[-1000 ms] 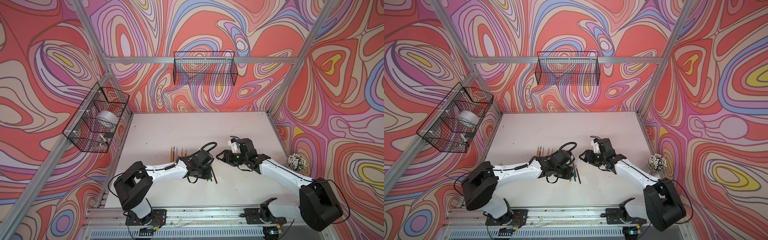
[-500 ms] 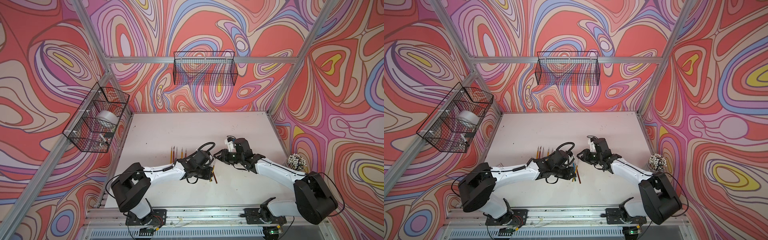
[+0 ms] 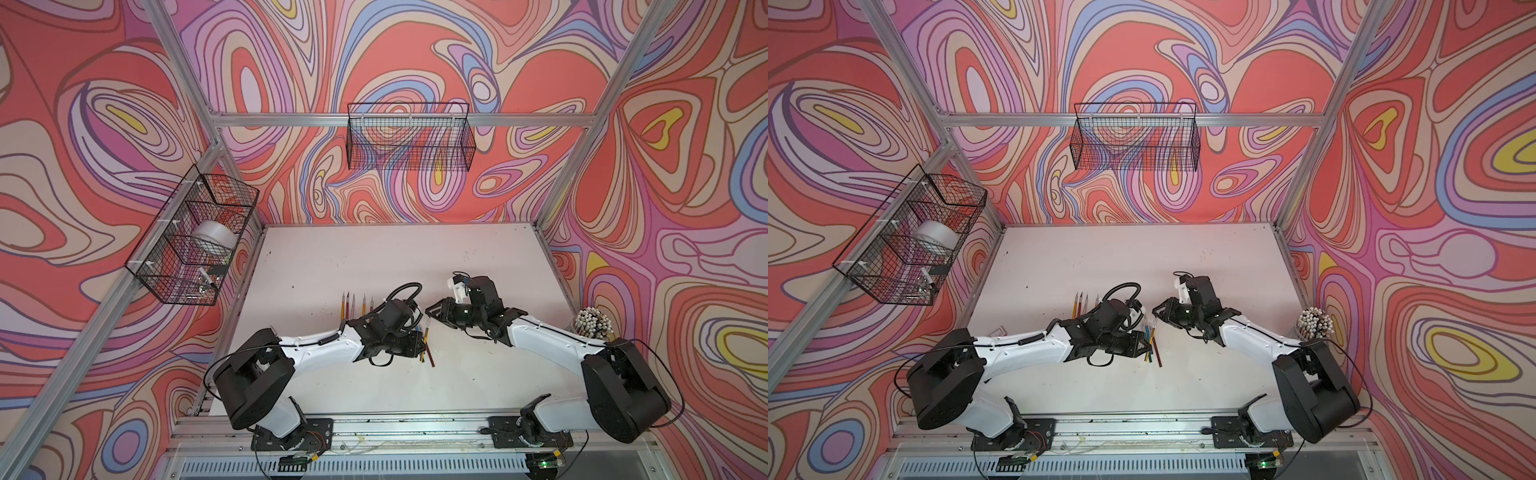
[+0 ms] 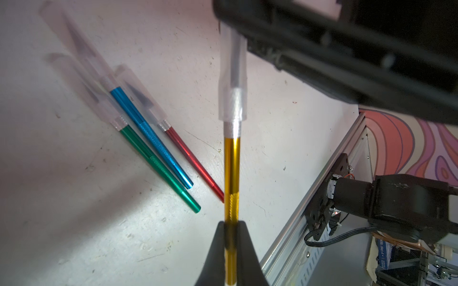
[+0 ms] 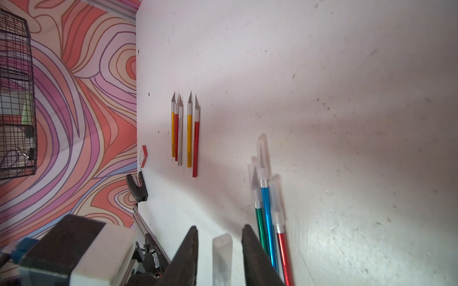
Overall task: Remove protective caps from carving knives
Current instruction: Remove the protective sleeve from the carving knife.
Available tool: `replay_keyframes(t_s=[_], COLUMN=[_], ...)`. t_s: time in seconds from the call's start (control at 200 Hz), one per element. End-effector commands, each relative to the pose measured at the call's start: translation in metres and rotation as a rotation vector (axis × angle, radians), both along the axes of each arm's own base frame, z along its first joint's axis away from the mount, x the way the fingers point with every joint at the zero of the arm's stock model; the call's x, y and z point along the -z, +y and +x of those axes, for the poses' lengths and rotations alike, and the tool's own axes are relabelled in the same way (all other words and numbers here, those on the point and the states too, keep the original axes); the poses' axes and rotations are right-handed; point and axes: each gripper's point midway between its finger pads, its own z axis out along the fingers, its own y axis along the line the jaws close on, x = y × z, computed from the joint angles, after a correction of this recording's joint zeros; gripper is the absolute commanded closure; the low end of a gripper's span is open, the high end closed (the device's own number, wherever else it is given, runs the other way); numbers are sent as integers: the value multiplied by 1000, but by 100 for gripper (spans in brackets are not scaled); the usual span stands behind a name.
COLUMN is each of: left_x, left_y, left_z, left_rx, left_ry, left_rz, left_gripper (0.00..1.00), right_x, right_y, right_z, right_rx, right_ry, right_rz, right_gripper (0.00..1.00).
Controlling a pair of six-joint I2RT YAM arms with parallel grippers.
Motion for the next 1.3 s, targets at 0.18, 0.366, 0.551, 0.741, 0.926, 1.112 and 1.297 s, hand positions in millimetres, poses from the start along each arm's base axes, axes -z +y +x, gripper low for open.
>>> replay_keyframes(t_s=[0.18,0.366,0.551,0.741,0.926,1.112,1.297], left_x=[-10,-9,-6,-4,-2,-1,0], left_y=[-3,-2,-3,-5,-5,-8,-13], left_z=[1,-2,-6,-11,-15,-18,-19], left_rx=[0,10,29,45,56,69,84], left_ry=[-12,-14,1,15,20,26,32], left_rz=[-58,-59,-74,-91,-91,-94,-95], left_gripper=[94,95,97,97,97,97,97], right_x=[5,6,3,-4,-10,-17,-24], right_y=[3,0,-2,-5,-10,-18,-26], right_z=[-4,-1,3,12,22,33,40], right_rx=[-15,14,43,71,107,138,155], right_ry=[12,6,-13,-45,-70,-90,-106], right_rz=[17,11,11,-3,-13,-5,-3], right_gripper=[80,85,88,89,90,90,90])
